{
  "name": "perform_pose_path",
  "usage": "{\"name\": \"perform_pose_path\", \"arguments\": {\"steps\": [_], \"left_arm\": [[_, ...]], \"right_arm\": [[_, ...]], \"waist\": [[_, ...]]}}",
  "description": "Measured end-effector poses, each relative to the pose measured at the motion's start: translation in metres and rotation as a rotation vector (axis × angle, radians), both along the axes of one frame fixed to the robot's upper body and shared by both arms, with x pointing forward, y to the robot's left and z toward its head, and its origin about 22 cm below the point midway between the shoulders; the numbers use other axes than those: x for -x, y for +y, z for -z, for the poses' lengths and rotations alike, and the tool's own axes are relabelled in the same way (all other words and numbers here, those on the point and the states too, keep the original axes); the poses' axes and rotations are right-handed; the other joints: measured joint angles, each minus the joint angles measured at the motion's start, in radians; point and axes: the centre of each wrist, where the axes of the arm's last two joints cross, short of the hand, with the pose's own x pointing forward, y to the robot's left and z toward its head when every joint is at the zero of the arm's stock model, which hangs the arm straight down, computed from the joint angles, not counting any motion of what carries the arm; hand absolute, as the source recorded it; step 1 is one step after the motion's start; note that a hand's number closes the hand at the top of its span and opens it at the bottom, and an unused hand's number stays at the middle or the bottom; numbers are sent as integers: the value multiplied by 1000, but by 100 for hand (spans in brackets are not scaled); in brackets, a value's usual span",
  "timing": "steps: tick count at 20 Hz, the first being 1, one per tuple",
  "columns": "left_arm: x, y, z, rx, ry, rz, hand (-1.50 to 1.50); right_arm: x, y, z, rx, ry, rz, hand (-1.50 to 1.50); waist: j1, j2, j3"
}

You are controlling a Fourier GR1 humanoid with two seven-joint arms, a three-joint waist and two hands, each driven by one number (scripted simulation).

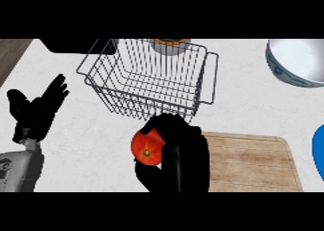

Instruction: Pick the tomato from the cutting board and place it in the basket

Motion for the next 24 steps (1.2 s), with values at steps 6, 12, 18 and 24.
{"name": "perform_pose_path", "arguments": {"steps": [6,12,18,24], "left_arm": [[-4,-10,-2,8,-7,34,0],[-10,-12,-8,7,-15,50,0],[-15,-20,-10,7,-23,60,0],[-11,-17,-7,8,-26,48,0]], "right_arm": [[-34,14,-31,63,-49,90,150],[-66,35,-56,128,-57,139,150],[-93,49,-68,141,-44,157,150],[-121,41,-64,101,-33,259,-150]], "waist": [[32,7,3],[46,14,6],[49,20,8],[39,19,9]]}}
